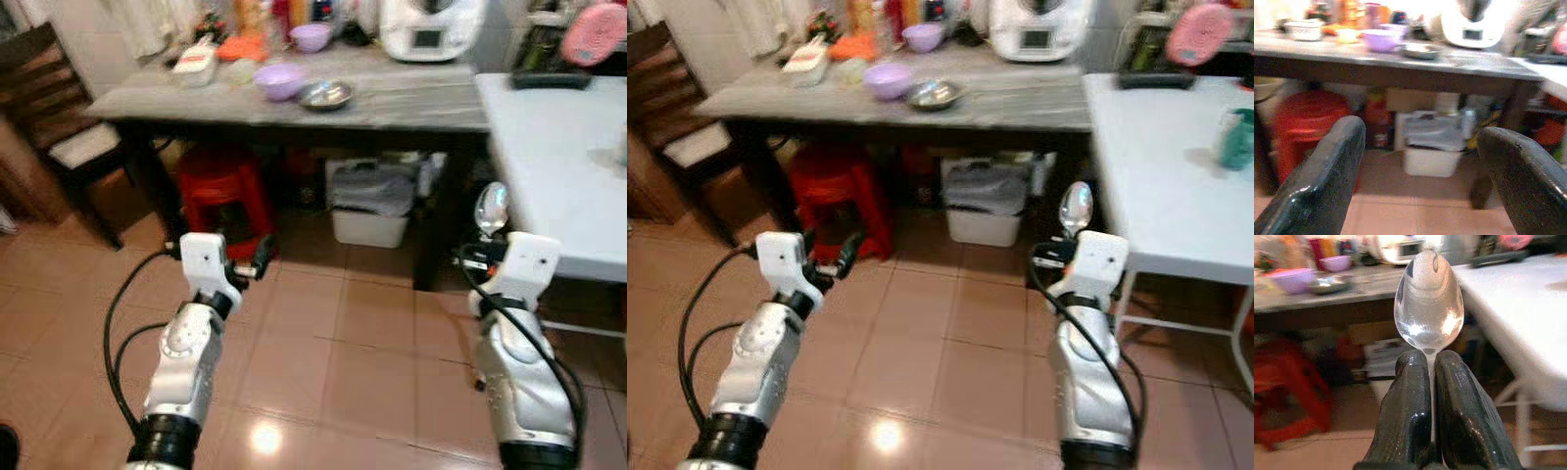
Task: Setting the table
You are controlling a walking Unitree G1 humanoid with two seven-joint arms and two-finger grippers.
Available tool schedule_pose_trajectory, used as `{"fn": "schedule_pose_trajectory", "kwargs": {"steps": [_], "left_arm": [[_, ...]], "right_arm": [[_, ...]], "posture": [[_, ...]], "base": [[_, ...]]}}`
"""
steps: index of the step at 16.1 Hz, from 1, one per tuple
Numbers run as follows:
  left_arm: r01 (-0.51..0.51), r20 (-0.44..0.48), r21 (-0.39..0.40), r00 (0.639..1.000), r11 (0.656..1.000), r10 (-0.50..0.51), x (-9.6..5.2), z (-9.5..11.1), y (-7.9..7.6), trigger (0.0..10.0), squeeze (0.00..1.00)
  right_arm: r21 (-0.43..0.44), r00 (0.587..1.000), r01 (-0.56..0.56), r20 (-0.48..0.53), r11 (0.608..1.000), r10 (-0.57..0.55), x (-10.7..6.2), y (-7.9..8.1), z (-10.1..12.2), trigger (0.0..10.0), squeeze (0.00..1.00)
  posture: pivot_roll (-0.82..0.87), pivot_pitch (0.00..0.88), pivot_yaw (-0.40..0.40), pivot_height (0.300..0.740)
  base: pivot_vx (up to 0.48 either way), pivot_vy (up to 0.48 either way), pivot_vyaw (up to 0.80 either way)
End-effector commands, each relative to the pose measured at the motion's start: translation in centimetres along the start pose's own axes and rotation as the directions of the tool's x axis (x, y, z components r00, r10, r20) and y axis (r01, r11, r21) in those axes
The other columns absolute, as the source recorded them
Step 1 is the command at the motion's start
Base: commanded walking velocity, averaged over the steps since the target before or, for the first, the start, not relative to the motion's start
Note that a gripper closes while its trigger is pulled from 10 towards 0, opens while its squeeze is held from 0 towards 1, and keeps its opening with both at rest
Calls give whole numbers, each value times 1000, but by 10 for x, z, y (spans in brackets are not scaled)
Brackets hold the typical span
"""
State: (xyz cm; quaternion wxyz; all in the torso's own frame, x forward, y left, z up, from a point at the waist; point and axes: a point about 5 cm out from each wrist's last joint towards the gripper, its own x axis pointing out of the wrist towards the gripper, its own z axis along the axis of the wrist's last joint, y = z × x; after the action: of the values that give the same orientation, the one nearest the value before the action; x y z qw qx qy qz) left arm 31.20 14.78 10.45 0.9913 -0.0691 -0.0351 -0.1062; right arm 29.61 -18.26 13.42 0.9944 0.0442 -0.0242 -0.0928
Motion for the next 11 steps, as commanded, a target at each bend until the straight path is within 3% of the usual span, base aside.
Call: {"fn": "schedule_pose_trajectory", "kwargs": {"steps": [1,9,11], "left_arm": [[8,23,0,1000,1000,-8,-2,3,4,10000,0],[55,45,-5,997,998,-55,1,5,-1,10000,0],[58,50,-8,997,998,-58,1,6,-1,10000,0]], "right_arm": [[-1,1000,-20,18,1000,20,1,5,4,10000,0],[9,999,-41,27,999,40,2,11,3,10000,0],[8,998,-52,30,999,52,2,13,3,10000,0]], "posture": [[-85,34,70,740],[-89,17,74,740],[-88,19,74,740]], "base": [[0,0,0],[34,0,0],[264,0,0]]}}
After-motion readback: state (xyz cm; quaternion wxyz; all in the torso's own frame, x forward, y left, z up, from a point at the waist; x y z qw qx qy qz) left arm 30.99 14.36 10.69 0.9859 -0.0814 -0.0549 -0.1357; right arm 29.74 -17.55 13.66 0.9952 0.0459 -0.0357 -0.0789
